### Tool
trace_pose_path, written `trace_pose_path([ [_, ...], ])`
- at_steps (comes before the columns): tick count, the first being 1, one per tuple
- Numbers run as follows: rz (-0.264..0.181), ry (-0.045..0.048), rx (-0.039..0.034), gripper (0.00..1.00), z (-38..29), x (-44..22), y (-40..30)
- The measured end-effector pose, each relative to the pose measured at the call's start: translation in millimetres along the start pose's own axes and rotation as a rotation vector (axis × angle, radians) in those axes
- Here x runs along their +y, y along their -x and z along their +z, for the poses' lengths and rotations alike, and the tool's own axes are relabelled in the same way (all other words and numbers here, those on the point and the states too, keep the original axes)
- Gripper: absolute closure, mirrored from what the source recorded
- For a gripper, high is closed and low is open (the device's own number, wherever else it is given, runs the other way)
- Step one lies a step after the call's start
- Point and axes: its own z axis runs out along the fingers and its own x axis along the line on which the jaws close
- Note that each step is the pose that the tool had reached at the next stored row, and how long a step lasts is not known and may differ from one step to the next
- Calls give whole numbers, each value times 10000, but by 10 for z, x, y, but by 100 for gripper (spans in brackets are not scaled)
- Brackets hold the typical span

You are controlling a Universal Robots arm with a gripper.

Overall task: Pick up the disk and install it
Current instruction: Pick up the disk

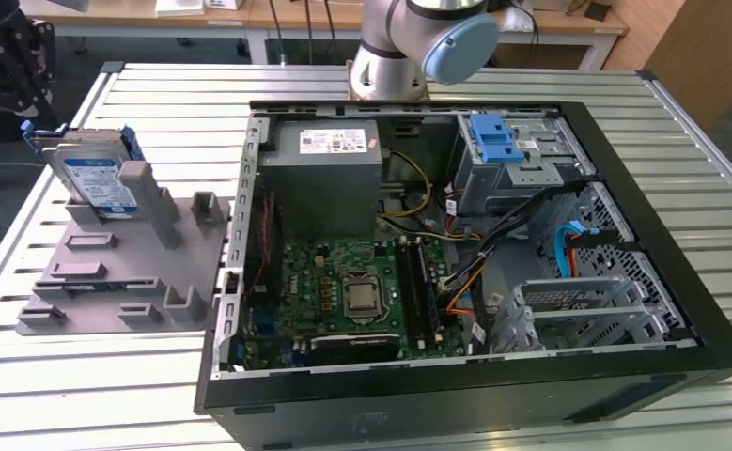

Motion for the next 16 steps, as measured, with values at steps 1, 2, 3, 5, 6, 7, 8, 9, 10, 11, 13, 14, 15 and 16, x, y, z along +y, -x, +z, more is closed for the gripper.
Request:
trace_pose_path([
  [1,-1,0,0,89,0,0,0],
  [2,-2,-1,-1,89,0,0,0],
  [3,-2,-2,-1,89,1,0,1],
  [5,-90,-1,2,89,2,8,10],
  [6,-240,0,6,89,2,7,10],
  [7,-390,1,10,89,3,8,11],
  [8,-503,2,13,89,3,9,15],
  [9,-558,2,14,89,5,17,20],
  [10,-574,4,16,89,6,32,23],
  [11,-576,3,16,83,10,46,27],
  [13,-575,3,15,77,15,62,34],
  [14,-575,2,15,71,18,64,40],
  [15,-575,2,15,71,21,68,44],
  [16,-580,3,16,65,24,69,45],
])
